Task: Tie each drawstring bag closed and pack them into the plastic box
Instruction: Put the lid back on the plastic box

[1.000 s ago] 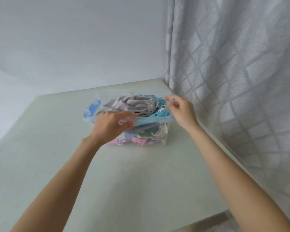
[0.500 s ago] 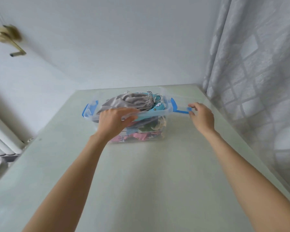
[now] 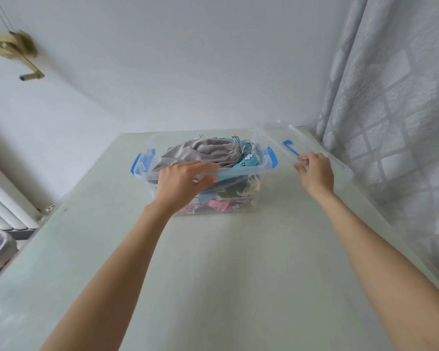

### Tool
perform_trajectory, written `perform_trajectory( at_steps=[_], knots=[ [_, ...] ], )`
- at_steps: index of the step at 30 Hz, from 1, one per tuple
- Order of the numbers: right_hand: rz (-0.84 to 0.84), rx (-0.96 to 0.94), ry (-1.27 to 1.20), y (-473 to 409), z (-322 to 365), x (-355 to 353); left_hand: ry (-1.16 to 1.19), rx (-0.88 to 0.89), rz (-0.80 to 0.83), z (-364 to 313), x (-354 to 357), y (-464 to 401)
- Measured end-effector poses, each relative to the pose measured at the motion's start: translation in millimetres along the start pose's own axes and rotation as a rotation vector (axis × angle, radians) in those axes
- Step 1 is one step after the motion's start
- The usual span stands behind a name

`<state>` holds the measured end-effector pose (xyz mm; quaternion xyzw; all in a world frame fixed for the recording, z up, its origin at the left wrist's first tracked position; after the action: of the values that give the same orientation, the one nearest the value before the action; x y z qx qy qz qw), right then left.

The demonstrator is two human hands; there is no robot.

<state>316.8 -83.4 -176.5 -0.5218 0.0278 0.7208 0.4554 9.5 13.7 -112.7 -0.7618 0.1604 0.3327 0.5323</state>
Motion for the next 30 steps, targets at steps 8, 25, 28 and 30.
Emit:
perform_trajectory(
  at_steps=[8, 25, 28, 30],
  knots=[
    [-0.046, -0.449, -0.260, 17.1, 126.1, -91.7, 0.025, 0.007, -0.180, -20.9, -39.4, 5.0],
    [0.271, -0.559, -0.085, 50.6, 196.5, -46.4, -0.122, -0.111, 0.504, 41.8, -18.6, -8.7],
    [0.231, -0.374, 0.052, 34.2, 174.3, -46.3, -0.182, -0.095, 0.513, 41.9, -14.9, -8.9],
    [0.331, -0.301, 0.061, 32.4, 165.4, -36.5, -0.187, -0.085, 0.478, 41.0, -17.5, -7.1]
  ],
)
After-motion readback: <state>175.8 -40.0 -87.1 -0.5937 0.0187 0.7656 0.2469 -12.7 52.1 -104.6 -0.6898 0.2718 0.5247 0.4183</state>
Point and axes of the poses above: each hand's wrist, its own y-axis away from the middle knuckle, its own x-axis out of the palm, z = x × y, the point moved 7 cm from there along -y, towards the middle knuckle, and after that the axes turned 7 degrees about y, right-handed, at the moved point
